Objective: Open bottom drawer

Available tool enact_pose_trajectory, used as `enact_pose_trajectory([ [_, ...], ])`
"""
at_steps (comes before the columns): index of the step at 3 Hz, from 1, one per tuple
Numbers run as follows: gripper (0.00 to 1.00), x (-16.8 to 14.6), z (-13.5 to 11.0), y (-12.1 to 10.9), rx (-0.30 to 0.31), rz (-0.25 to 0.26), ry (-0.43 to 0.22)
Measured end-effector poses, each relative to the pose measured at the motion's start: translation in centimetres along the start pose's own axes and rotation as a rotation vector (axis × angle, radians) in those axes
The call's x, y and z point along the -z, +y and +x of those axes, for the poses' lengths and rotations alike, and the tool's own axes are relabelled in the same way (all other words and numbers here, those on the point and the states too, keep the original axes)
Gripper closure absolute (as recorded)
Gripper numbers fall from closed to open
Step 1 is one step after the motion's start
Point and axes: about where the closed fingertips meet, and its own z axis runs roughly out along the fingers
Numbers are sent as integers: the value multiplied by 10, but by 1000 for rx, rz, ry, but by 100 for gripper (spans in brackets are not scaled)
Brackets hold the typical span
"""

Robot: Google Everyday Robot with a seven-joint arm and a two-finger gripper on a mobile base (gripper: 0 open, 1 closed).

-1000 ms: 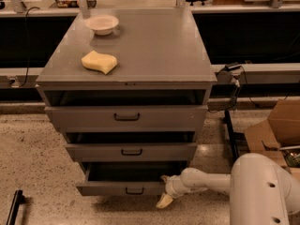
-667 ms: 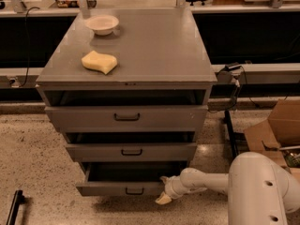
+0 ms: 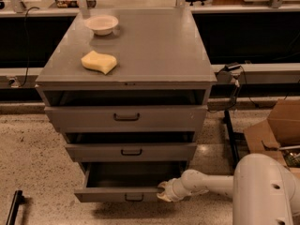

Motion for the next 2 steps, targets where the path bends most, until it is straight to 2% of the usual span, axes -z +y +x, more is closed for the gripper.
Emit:
enact_pose_trajectory([
  [1,87,2,-2,0,0,0,0],
  [2,63,3,-2,0,0,0,0],
])
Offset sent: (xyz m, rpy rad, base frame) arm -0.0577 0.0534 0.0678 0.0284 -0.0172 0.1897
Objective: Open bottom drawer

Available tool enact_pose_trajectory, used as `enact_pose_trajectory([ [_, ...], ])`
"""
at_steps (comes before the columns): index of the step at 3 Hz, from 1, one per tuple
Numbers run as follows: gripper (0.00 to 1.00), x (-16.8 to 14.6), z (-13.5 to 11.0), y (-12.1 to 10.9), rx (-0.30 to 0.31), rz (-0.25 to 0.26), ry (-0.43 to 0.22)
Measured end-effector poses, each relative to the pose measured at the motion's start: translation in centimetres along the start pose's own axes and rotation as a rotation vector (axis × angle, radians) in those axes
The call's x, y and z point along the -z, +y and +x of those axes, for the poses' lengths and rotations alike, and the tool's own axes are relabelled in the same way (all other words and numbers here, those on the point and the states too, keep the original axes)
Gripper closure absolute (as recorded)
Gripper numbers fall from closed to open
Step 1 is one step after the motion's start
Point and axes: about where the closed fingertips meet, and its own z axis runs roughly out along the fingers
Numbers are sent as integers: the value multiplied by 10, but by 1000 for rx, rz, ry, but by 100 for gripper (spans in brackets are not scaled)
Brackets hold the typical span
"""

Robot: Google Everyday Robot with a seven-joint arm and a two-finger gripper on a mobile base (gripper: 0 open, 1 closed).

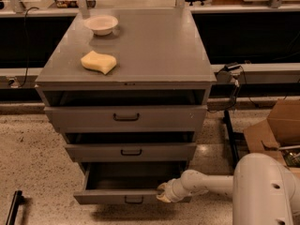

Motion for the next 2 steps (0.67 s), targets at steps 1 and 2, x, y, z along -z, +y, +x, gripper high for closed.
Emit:
enact_pose_trajectory([
  [1,38,0,0,0,0,0,0],
  [2,17,0,0,0,0,0,0],
])
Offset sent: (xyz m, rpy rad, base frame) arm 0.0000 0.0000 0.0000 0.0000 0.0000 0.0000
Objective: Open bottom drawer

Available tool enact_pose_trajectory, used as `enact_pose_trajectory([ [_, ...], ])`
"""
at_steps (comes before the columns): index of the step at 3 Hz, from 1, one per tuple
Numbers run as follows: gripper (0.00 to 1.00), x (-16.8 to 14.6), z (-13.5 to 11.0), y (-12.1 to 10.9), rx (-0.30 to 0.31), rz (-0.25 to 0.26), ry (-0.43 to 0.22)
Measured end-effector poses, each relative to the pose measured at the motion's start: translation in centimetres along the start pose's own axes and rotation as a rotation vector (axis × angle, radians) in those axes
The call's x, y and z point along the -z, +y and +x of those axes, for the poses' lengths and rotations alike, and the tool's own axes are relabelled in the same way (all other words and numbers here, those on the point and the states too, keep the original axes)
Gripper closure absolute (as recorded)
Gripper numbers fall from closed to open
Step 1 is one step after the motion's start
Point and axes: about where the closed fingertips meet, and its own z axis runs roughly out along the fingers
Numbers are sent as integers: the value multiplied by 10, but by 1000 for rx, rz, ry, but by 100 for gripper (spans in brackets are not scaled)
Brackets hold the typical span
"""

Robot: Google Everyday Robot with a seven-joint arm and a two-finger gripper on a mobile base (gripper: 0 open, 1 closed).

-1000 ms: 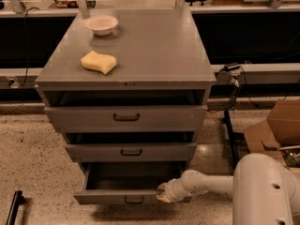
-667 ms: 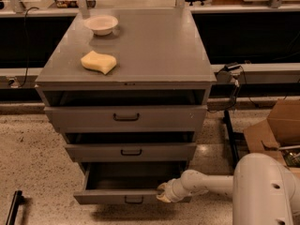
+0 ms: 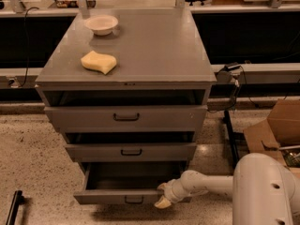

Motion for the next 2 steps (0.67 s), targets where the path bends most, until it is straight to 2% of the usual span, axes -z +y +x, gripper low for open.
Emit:
enact_pose_trajectory([
  [1,0,-2,0,2,0,-3,0],
  [2,0,1,-9,3,24,-12,22],
])
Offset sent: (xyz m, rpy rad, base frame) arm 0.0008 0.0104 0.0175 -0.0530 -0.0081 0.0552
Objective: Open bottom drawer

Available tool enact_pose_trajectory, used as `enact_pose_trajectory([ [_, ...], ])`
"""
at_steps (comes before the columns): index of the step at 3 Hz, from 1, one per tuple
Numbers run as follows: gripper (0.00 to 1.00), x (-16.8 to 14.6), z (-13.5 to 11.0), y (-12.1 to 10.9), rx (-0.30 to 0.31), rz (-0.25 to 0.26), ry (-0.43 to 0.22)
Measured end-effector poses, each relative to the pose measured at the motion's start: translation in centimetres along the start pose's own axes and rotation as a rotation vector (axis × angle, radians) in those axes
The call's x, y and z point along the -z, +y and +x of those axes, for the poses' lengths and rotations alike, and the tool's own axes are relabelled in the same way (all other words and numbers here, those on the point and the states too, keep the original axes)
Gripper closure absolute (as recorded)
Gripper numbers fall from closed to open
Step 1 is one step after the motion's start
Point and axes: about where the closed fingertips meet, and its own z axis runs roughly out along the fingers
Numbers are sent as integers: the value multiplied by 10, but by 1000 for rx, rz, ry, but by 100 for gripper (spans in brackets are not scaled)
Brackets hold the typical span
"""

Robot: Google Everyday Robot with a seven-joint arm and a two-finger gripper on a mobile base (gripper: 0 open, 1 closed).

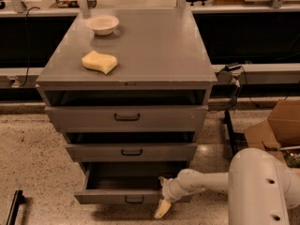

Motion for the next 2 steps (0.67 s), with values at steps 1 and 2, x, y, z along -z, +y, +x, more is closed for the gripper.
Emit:
enact_pose_trajectory([
  [1,0,9,-18,-1,50,2,22],
  [2,18,19,-32,-11,91,14,25],
])
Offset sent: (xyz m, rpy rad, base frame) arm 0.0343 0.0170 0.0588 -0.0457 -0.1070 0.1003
